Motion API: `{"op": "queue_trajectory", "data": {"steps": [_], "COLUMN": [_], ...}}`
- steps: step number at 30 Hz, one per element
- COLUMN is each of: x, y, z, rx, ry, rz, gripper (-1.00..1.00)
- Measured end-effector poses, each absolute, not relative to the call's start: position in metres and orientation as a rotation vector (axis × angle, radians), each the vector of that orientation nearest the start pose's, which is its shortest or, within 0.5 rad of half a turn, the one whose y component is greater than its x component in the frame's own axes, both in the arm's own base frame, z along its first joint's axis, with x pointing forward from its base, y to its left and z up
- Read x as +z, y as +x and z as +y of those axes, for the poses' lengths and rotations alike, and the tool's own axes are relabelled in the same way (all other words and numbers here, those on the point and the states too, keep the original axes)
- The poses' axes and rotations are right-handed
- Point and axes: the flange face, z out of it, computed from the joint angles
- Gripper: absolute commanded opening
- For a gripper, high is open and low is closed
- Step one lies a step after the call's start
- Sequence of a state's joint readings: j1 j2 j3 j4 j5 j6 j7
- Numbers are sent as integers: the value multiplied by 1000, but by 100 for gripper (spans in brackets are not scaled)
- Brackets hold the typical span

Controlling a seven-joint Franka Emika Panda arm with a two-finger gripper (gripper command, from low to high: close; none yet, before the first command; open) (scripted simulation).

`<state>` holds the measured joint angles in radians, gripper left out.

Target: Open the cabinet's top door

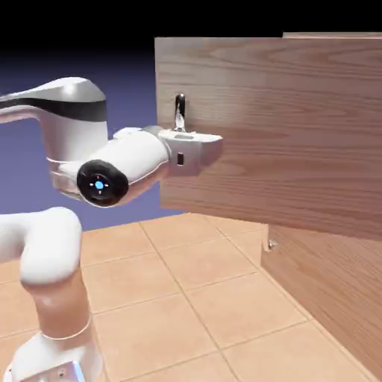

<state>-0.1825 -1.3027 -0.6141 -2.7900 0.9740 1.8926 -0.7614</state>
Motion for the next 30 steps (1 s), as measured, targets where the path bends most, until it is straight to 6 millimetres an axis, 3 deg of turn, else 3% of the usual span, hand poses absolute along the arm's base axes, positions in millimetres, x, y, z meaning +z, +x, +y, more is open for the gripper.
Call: {"op": "queue_trajectory", "data": {"steps": [13,21,30], "x": [561,561,561], "y": [145,141,148], "z": [-293,-367,-438], "rx": [-937,-824,-716], "ry": [-1624,-1579,-1531], "rz": [-299,-413,-518], "gripper": [-100,-100,-100]}}
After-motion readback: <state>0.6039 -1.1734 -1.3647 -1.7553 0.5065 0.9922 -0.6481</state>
